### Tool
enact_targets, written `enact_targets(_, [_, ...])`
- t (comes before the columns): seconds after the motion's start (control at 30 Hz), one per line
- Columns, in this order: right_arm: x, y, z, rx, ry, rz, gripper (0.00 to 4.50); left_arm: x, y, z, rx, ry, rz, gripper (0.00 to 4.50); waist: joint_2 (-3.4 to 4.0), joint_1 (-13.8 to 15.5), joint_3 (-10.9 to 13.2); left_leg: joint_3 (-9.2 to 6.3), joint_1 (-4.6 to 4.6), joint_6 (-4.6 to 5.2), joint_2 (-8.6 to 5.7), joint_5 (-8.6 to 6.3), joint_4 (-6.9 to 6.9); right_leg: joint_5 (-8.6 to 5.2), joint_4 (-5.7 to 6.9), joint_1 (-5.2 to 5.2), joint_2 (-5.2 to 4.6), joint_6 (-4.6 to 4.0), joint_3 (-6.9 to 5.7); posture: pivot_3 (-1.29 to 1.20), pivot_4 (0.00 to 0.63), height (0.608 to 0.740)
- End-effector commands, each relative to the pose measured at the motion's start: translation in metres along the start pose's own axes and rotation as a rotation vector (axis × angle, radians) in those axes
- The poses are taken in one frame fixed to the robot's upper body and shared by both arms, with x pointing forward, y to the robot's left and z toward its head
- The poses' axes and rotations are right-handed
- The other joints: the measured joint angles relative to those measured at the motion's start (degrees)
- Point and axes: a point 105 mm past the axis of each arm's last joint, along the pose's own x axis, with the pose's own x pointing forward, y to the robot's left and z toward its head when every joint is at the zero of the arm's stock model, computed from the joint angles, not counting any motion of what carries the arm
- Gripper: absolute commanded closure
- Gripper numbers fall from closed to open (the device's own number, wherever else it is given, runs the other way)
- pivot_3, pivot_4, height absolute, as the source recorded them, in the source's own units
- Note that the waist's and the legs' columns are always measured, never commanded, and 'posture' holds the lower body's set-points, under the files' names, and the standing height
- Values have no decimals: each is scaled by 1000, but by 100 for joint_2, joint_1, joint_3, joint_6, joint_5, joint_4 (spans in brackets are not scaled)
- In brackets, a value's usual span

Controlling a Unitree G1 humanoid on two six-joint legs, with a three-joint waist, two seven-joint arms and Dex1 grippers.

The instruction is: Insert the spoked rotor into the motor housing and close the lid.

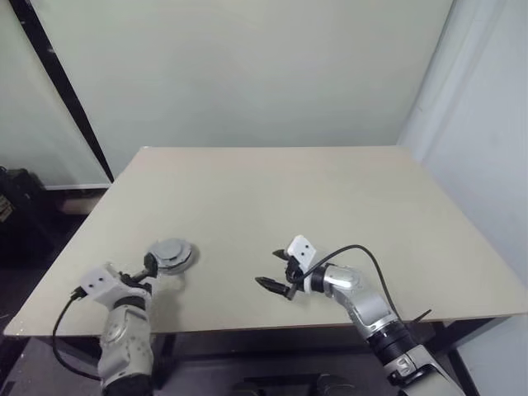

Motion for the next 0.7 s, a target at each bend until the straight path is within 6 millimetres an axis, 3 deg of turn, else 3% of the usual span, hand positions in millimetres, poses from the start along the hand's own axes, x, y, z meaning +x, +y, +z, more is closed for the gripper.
enact_targets(0.03, [-14, -27, 17, 20, -72, -118, 0, -11, -43, 29, 100, -42, -247, 21, 1, 2, 0, 1, 0, 0, -1, 0, 0, -1, -1, 1, 0, -1, 0, 0, 0, 740])
enact_targets(0.2, [-41, -61, 19, 78, -97, -256, 0, -31, -89, 29, 242, 42, -529, 21, 3, -3, 1, 2, 6, 0, 0, 0, 2, -10, -4, 9, -5, -14, 1, 0, 0, 740])
enact_targets(0.4, [-83, -89, 8, 102, -49, -376, 0, -48, -132, 7, 390, 185, -808, 21, 17, -5, 2, 7, 10, 2, -3, 1, -2, -10, -4, 7, 1, -15, 1, 0, 0, 740])
enact_targets(0.7, [-111, -96, -13, 174, -23, -483, 0, -48, -149, -10, 417, 213, -875, 21, 24, -6, 2, 16, 9, 5, 3, 3, -11, -9, -1, -1, 12, -13, 3, 0, 0, 740])
